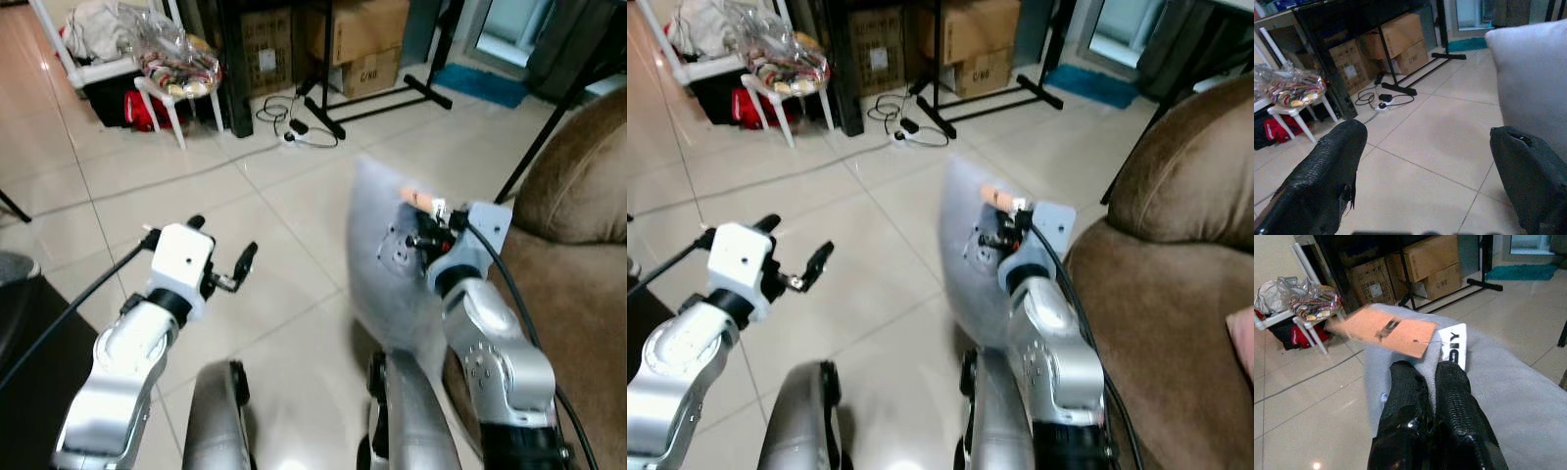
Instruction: Move the pillow to the sofa from floor
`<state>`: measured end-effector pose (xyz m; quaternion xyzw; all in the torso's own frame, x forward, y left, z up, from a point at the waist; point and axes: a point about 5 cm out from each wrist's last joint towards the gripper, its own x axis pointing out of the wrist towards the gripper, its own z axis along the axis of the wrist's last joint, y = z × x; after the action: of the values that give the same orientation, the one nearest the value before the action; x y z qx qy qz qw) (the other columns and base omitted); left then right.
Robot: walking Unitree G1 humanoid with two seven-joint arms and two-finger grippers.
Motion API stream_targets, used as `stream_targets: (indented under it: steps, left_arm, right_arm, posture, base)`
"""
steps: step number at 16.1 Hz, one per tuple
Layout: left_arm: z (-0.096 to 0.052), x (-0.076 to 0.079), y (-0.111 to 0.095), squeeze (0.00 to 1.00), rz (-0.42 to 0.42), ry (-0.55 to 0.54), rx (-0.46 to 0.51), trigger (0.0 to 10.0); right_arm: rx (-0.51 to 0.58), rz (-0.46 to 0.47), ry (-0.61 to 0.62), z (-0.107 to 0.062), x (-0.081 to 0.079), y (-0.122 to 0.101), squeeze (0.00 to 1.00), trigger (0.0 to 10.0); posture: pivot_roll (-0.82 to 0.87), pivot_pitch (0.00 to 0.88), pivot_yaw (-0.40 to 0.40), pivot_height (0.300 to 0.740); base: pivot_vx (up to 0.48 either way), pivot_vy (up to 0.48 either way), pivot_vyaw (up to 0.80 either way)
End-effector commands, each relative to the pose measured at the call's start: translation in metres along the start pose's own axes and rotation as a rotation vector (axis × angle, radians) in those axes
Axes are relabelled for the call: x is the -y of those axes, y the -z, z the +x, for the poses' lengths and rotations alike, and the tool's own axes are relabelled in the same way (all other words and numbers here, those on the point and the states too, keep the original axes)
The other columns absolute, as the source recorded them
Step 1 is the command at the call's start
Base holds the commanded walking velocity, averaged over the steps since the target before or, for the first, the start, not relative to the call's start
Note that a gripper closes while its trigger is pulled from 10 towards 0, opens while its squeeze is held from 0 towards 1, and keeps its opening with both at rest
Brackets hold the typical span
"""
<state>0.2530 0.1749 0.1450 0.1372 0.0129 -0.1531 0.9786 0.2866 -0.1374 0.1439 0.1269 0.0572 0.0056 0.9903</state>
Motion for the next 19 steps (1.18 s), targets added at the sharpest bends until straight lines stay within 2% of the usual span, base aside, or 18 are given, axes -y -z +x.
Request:
stream_targets:
  steps: [1, 8, 19]
  left_arm:
    - [0.0014, -0.0009, 0.0005, 0.0, 0.014, -0.006, -0.002, 10.0]
    - [0.0052, 0.0019, 0.0029, 0.0, 0.03, 0.004, -0.006, 10.0]
    - [0.0052, 0.0019, 0.0029, 0.0, 0.03, 0.004, -0.006, 10.0]
  right_arm:
    - [0.07, 0.004, -0.014, -0.0004, -0.0043, -0.0177, 0.0, 10.0]
    - [0.055, -0.006, 0.03, -0.0016, 0.0024, -0.0164, 0.0, 10.0]
    - [0.055, -0.006, 0.03, -0.0016, 0.0024, -0.0164, 0.0, 10.0]
  posture:
    - [-0.01, 0.0, -0.004, 0.588]
    - [-0.03, 0.0, 0.0, 0.653]
    - [-0.03, 0.0, 0.0, 0.653]
  base:
    - [0.0, 0.0, 0.0]
    - [0.0, 0.0, 0.0]
    - [0.0, 0.0, 0.0]
